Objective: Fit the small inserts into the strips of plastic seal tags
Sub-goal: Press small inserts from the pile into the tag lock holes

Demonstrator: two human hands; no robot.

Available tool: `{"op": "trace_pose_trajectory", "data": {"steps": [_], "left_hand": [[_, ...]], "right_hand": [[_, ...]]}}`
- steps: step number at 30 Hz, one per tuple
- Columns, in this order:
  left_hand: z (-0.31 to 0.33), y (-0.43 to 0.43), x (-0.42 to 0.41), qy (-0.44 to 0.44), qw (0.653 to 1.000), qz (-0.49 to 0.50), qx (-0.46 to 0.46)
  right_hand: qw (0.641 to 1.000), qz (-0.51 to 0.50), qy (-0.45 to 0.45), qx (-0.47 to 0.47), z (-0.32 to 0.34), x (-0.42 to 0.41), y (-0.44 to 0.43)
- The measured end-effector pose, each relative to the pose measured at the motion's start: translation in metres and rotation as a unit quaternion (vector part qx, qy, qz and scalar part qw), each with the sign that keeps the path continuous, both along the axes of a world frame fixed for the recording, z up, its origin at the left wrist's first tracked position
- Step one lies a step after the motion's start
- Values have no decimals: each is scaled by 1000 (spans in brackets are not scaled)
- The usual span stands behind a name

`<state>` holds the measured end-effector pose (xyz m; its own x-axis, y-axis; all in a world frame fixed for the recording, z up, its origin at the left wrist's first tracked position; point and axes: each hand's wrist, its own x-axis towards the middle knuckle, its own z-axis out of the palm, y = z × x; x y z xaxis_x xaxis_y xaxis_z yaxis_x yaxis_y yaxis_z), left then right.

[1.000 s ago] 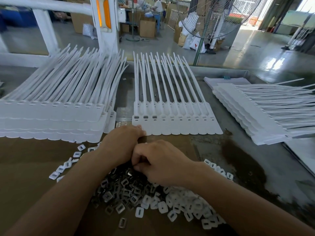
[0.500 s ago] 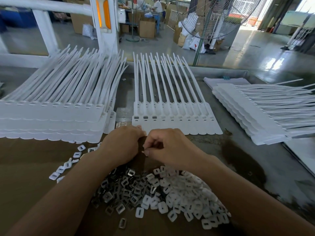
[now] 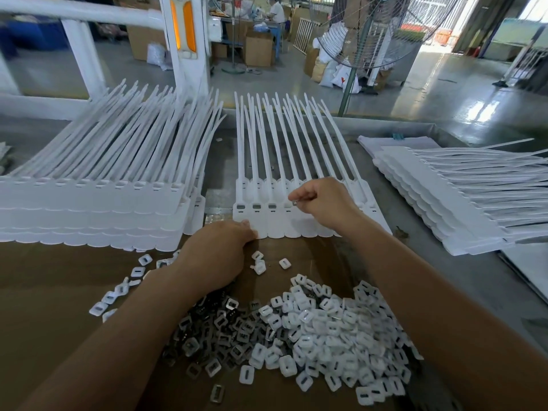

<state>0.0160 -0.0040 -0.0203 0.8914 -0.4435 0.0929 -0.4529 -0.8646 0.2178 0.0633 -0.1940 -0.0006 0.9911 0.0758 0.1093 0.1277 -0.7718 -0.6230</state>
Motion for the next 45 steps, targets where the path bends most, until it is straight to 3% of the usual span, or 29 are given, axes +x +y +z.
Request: {"op": "trace_pose_trajectory", "data": {"steps": [14, 26, 34, 45], "left_hand": [[2, 0, -3, -2, 1000, 6, 18], [2, 0, -2, -1, 999, 3, 33], [2, 0, -2, -4, 999, 2, 36], [1, 0, -2, 2, 999, 1, 36]], "right_hand": [[1000, -21, -4, 13, -19, 13, 6], [997, -9, -46, -64, -24, 11, -1], [997, -17, -58, -52, -26, 10, 1], [997, -5, -1, -74, -21, 10, -2]]}}
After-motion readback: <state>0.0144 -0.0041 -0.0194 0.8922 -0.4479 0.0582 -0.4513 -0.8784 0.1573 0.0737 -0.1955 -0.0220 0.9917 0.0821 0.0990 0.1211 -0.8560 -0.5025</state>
